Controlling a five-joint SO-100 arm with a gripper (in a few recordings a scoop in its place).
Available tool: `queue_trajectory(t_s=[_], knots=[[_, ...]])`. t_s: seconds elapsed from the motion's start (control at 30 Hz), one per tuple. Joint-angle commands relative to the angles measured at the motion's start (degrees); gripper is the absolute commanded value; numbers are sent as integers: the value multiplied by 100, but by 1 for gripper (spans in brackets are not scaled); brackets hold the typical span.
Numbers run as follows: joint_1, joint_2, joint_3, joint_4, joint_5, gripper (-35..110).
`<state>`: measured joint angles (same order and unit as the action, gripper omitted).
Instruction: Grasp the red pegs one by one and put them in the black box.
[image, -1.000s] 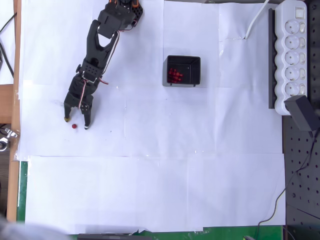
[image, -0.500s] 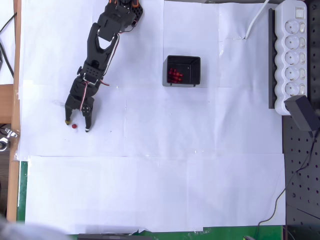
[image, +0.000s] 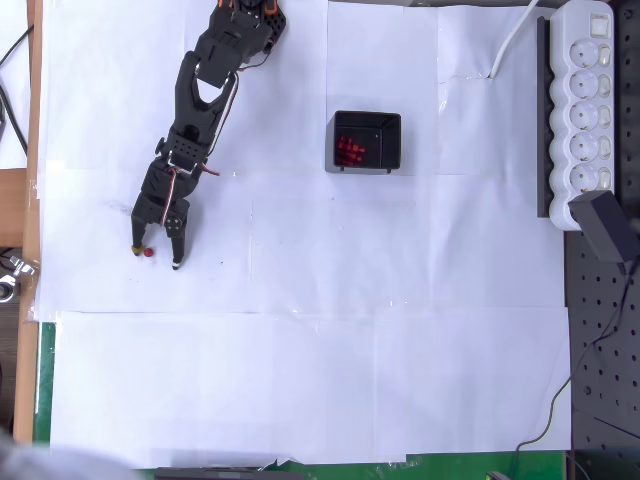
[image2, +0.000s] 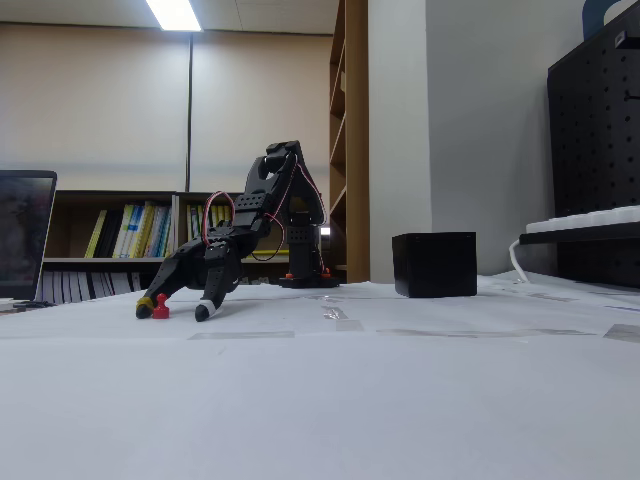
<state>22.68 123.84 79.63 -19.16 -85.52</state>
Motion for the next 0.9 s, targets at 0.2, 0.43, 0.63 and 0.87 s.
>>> queue_trajectory(t_s=[0.2, 0.43, 0.63, 0.87], knots=[[35, 0, 114, 26, 44, 14], [44, -9, 18, 18, 70, 6], [53, -62, -18, 44, 44, 0], [79, -721, -35, 1450, 18, 0]])
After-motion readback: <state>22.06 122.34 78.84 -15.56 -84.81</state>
